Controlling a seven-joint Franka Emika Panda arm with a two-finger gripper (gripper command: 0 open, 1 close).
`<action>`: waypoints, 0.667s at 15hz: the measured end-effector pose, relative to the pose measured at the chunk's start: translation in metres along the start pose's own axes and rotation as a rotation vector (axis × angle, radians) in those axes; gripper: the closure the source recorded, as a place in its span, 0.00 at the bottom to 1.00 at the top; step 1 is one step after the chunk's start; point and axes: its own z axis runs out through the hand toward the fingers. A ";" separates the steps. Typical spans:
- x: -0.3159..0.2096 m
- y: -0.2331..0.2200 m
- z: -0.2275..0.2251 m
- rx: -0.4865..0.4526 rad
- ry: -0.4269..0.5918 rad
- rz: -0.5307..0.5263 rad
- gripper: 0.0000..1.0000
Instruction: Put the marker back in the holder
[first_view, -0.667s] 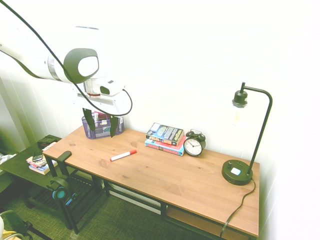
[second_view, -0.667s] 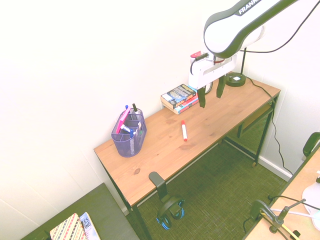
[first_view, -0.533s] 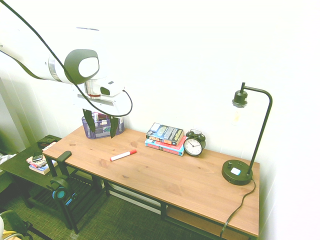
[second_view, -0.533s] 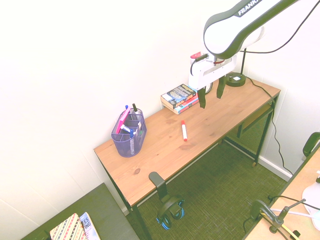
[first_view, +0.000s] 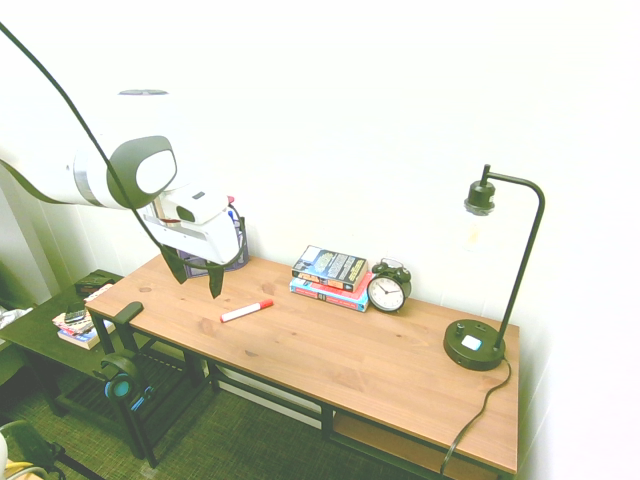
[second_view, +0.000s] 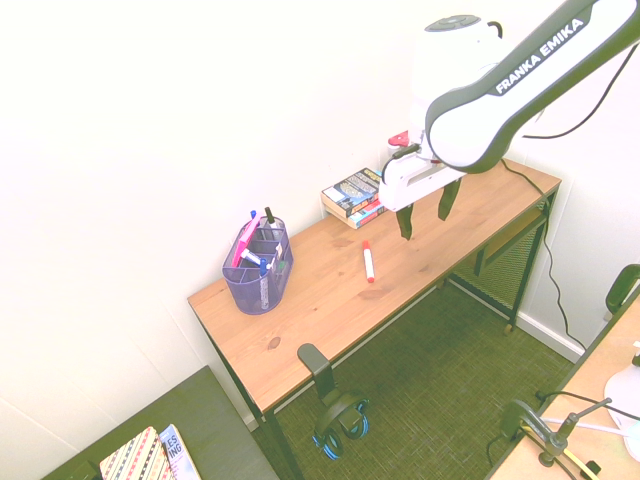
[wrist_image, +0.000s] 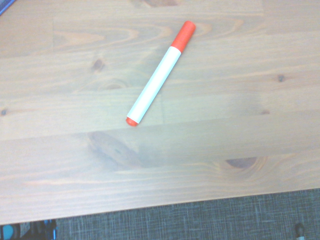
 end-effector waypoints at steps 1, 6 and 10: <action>-0.006 -0.002 0.007 -0.004 0.020 0.020 0.00; -0.032 -0.009 0.072 0.005 0.052 0.129 0.00; -0.031 -0.018 0.101 0.068 0.056 0.223 0.00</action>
